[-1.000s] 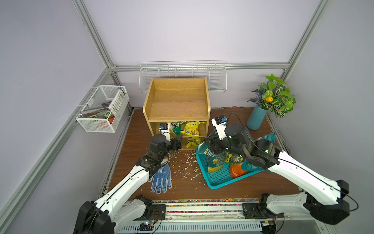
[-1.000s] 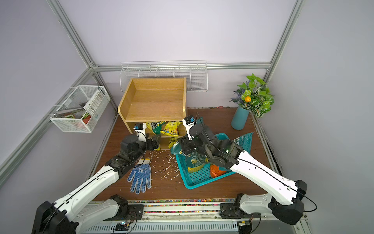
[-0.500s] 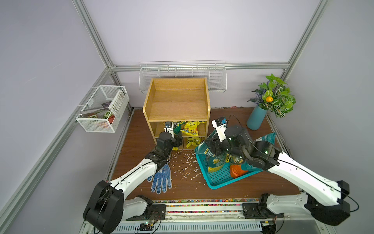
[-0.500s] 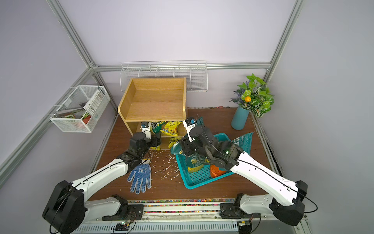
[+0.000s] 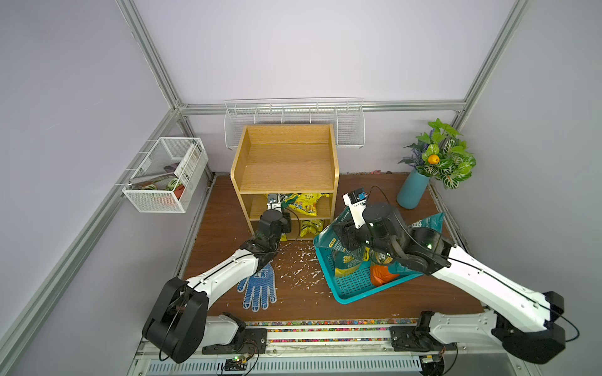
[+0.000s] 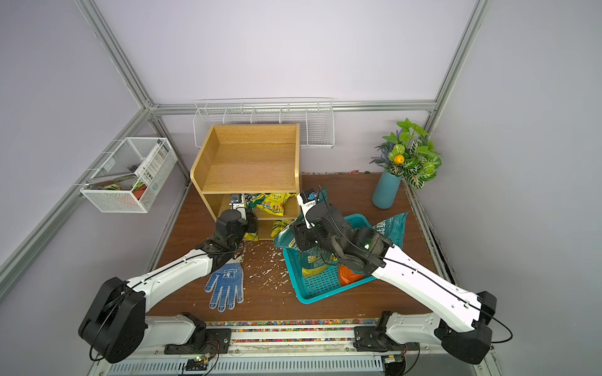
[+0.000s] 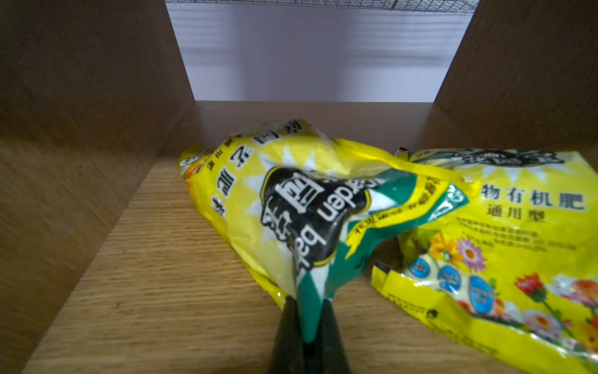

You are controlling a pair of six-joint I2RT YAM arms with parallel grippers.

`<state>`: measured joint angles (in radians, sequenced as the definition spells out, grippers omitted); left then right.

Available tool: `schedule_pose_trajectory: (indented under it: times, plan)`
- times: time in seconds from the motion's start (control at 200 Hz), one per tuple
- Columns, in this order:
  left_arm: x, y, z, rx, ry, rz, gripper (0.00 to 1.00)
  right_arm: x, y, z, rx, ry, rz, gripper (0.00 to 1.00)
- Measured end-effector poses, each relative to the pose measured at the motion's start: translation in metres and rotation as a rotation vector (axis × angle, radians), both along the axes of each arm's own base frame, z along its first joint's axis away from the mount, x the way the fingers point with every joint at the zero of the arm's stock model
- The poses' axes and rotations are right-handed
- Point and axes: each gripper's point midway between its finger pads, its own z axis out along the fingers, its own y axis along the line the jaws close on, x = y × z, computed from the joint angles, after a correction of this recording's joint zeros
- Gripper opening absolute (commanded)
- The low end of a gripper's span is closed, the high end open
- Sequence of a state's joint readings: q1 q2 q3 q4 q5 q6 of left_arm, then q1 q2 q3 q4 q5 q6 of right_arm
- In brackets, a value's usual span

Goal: Take down the fertilizer bag from the shelf
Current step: Pick up the fertilizer bag from the shelf, then place the fertilizer bag in the storage box.

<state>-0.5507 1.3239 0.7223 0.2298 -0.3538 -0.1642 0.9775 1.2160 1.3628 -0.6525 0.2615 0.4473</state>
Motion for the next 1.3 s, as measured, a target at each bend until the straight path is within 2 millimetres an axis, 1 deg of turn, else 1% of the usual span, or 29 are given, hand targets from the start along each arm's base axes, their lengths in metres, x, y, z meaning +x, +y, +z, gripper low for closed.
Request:
schedule_pose_trajectory:
  times: [0.145, 0.235, 0.355, 0.52, 0.635, 0.715, 0.775, 0.845, 0.94, 1.135, 1.205, 1.295]
  plan:
    - [-0.014, 0.0, 0.001, -0.01, 0.051, -0.032, 0.0, 0.0, 0.0, -0.006, -0.012, 0.009, 0.001, 0.54]
    - [-0.023, 0.004, 0.008, -0.03, 0.073, -0.041, 0.0, -0.001, 0.0, -0.007, -0.013, 0.01, 0.002, 0.54]
    - [-0.039, 0.014, 0.031, -0.091, 0.066, -0.045, 0.0, -0.001, 0.0, -0.008, -0.013, 0.012, 0.003, 0.54]
    - [-0.065, 0.017, 0.067, -0.2, 0.02, -0.095, 0.0, -0.001, 0.001, -0.006, -0.004, 0.009, 0.008, 0.53]
    - [-0.083, 0.019, 0.081, -0.255, 0.012, -0.127, 0.0, -0.003, 0.007, -0.003, 0.019, 0.011, 0.03, 0.55]
    - [-0.096, 0.02, 0.085, -0.287, 0.026, -0.148, 0.0, -0.006, 0.011, 0.002, 0.037, 0.014, 0.053, 0.61]
    - [-0.106, 0.02, 0.087, -0.316, 0.041, -0.172, 0.0, -0.01, 0.017, 0.007, 0.049, 0.01, 0.08, 0.68]
    - [-0.118, 0.015, 0.09, -0.358, 0.061, -0.215, 0.0, -0.016, 0.029, 0.013, 0.068, 0.002, 0.119, 0.75]
    - [-0.13, 0.005, 0.094, -0.42, 0.103, -0.28, 0.0, -0.023, 0.048, 0.018, 0.107, 0.003, 0.175, 0.79]
    - [-0.148, -0.016, 0.103, -0.551, 0.2, -0.392, 0.0, -0.034, 0.079, 0.02, 0.148, 0.009, 0.261, 0.8]
    - [-0.154, -0.021, 0.108, -0.58, 0.22, -0.424, 0.0, -0.035, 0.084, 0.015, 0.141, 0.018, 0.271, 0.8]
    - [-0.162, -0.025, 0.118, -0.596, 0.226, -0.471, 0.0, -0.031, 0.085, 0.012, 0.132, 0.023, 0.251, 0.8]
